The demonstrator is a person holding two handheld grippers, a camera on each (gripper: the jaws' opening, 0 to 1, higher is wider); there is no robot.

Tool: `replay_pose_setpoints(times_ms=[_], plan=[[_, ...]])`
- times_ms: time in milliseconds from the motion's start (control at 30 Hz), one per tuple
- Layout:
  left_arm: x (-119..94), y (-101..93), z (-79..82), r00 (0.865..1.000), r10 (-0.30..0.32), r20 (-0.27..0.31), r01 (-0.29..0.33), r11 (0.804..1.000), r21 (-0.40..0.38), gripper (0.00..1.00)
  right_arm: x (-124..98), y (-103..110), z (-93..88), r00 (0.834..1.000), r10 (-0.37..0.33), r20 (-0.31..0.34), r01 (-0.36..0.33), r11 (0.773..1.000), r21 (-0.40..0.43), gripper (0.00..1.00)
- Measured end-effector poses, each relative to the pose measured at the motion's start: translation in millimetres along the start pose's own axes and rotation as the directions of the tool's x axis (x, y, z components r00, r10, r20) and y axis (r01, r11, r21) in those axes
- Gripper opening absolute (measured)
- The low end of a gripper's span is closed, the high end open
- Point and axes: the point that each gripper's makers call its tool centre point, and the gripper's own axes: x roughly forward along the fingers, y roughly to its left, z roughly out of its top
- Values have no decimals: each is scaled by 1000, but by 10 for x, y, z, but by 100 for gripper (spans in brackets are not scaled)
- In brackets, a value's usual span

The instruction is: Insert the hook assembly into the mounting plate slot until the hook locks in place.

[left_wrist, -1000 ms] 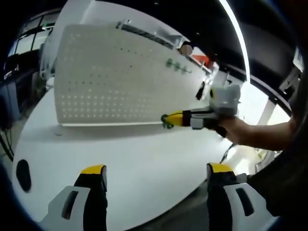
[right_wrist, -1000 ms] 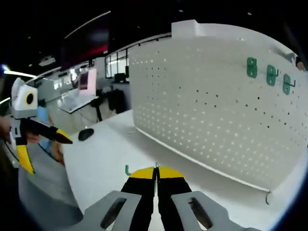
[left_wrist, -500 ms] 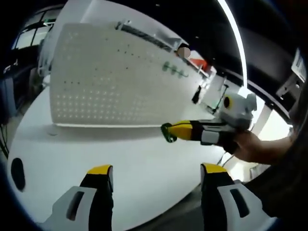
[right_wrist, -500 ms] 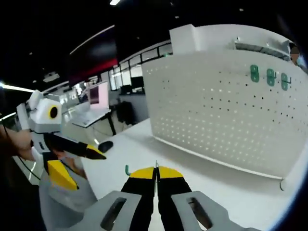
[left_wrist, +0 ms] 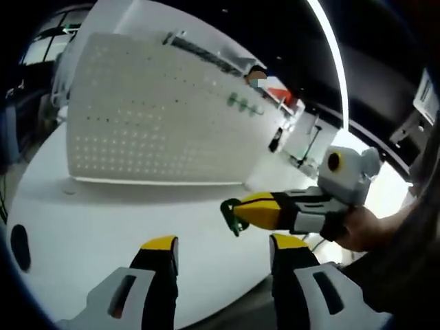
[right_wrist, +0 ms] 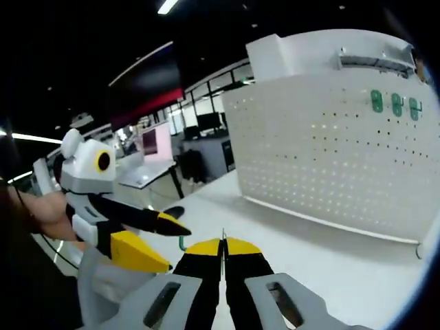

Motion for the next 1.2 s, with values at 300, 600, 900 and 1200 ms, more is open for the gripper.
replay_pose_setpoints(times_ms=[300,600,900,1200], plan=[[-8,-73,31,999,-52,14,52,998,-33,34,-8,65,-23,1000,10,-1,-10,1000,9,0],[-7,-114,29,996,-84,23,85,995,-61,13,-4,127,8,1000,19,11,-19,1000,5,0],[-22,-133,37,994,-106,35,109,990,-92,5,-7,167,34,999,28,22,-28,1000,0,0],[-37,-131,58,993,-107,45,111,989,-102,4,-10,181,67,999,32,32,-32,999,-20,0]])
